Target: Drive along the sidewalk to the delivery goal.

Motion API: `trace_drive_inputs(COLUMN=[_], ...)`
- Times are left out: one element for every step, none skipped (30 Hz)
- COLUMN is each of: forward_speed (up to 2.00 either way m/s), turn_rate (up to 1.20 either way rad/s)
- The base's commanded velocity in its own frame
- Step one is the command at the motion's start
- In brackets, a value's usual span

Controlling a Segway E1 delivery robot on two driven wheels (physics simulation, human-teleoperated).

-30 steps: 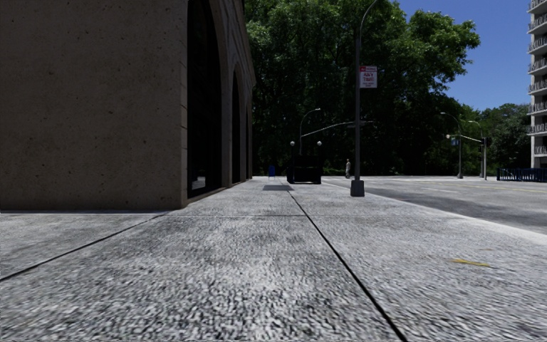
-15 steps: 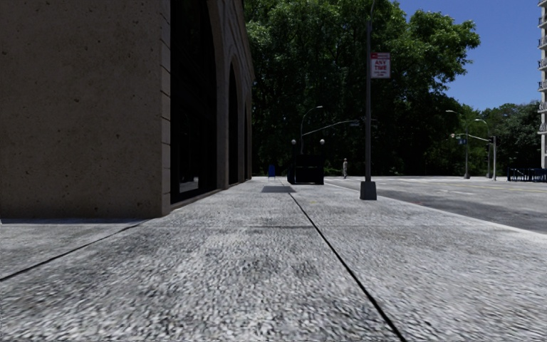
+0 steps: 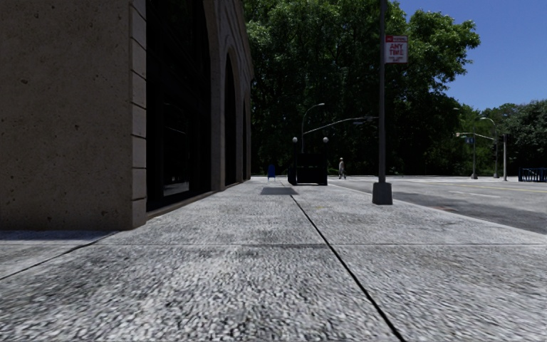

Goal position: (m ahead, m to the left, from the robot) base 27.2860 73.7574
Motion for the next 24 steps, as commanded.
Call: trace_drive_inputs(forward_speed=[1.93, 1.93, 1.93, 1.93, 1.93, 1.93, 1.93, 1.93, 1.93, 1.93, 1.93, 1.93, 1.93, 1.93, 1.93, 1.93, 1.93, 1.93, 1.93, 1.93, 1.93, 1.93, 1.93, 1.93], turn_rate=[0.0, 0.0, 0.0, 0.0, 0.0, 0.0, 0.0, 0.0, 0.0, 0.0, 0.0, 0.0, 0.0, 0.0, 0.0, 0.0, 0.0, 0.0, 0.0, 0.0, 0.0, 0.0, 0.0, 0.0])
